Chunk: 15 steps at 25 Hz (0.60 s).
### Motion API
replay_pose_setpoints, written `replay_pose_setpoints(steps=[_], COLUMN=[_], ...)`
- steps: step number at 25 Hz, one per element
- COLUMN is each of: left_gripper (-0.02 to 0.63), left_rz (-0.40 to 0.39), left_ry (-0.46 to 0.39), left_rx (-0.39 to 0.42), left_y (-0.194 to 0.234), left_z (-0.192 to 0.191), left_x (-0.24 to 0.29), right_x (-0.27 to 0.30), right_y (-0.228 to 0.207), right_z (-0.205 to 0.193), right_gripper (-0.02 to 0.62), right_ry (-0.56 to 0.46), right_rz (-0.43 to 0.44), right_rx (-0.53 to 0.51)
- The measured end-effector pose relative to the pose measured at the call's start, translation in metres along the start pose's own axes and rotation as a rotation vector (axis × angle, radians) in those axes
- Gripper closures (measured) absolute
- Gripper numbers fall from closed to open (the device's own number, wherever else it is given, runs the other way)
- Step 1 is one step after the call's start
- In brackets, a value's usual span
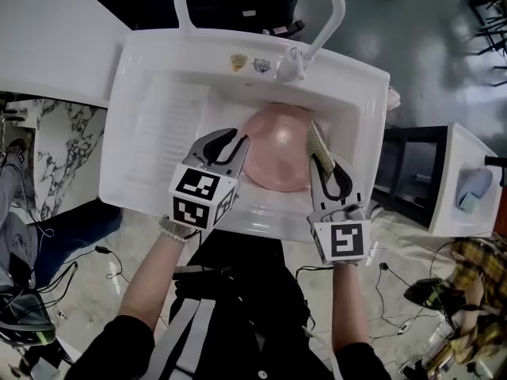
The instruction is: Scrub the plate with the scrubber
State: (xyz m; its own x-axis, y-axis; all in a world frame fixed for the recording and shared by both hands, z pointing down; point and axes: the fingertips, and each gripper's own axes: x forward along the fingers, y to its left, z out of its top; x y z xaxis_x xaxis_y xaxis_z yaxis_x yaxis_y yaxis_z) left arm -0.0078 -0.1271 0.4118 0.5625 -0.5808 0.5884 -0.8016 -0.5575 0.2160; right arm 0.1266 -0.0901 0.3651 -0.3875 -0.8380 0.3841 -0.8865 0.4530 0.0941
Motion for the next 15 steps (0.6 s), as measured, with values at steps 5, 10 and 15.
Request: replay_pose_setpoints(steps=[5,10,15], left_gripper=[0.515,0.495,0.488], left_rz=[0.006,0.019,0.046], left_ry=[0.051,0.109,0.155], left_rx=[-0.038,-0.080,-0.110], left_y=[0.013,0.024,0.037], left_z=[-0.020,-0.041,-0.058], left_x=[0.023,0.049,0.073], right_x=[0.021,0.042,0.062], right_y=[0.004,0.002,-0.006], right_z=[-0.014,-0.033,-0.051], right_gripper=[0.514,0.514,0.514], right_ry=[0.031,0.070,0.109], right_rz=[0.027,0.037,0.029], right_rx=[-0.055,-0.064,-0.061])
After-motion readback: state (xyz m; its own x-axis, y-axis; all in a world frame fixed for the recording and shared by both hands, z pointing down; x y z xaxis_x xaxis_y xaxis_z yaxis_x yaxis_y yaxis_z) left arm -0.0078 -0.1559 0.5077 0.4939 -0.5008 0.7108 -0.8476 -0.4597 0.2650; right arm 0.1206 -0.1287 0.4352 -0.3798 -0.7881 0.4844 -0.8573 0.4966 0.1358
